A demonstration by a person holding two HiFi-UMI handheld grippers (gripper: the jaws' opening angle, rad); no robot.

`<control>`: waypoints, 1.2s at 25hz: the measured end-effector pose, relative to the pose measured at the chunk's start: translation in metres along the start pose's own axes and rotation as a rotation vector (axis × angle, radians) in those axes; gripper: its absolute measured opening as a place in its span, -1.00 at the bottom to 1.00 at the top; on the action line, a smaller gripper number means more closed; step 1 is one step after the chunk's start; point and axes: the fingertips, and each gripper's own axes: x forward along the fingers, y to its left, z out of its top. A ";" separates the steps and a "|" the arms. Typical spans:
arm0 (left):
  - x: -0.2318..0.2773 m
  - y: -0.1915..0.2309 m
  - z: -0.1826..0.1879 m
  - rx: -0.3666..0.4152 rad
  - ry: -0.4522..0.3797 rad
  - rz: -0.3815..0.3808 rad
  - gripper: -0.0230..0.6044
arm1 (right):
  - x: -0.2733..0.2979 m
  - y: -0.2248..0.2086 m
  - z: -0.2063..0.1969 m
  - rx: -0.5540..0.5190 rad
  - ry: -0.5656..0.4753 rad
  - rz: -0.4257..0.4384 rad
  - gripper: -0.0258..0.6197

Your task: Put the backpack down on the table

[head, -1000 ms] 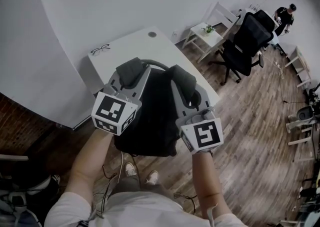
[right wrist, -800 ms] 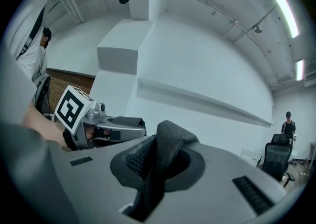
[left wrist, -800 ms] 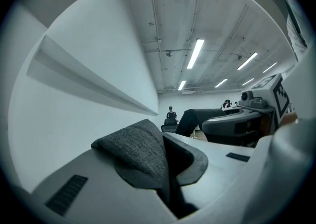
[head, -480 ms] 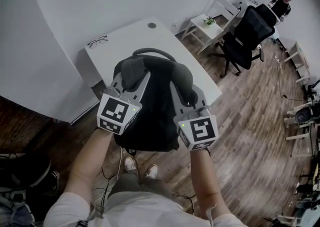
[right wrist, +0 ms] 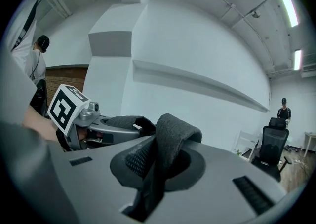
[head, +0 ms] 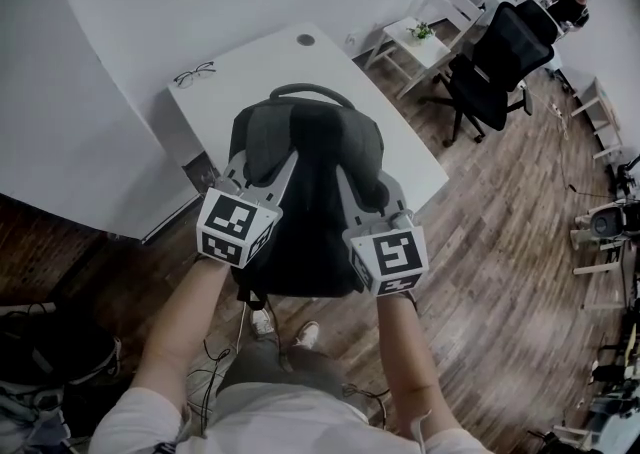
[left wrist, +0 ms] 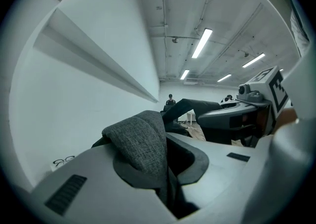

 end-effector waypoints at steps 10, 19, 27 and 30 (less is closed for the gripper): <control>0.001 -0.002 -0.029 -0.041 0.065 0.001 -0.76 | 0.005 0.007 -0.022 -0.003 0.061 -0.012 -0.74; 0.007 0.002 -0.050 -0.104 0.137 0.033 -0.64 | 0.010 0.009 -0.045 0.022 0.144 0.053 -0.74; 0.020 0.014 -0.074 -0.121 0.179 0.056 -0.55 | 0.025 0.000 -0.069 0.006 0.212 0.059 -0.74; 0.022 0.020 -0.083 -0.123 0.185 0.065 -0.50 | 0.033 -0.001 -0.076 0.004 0.228 0.050 -0.73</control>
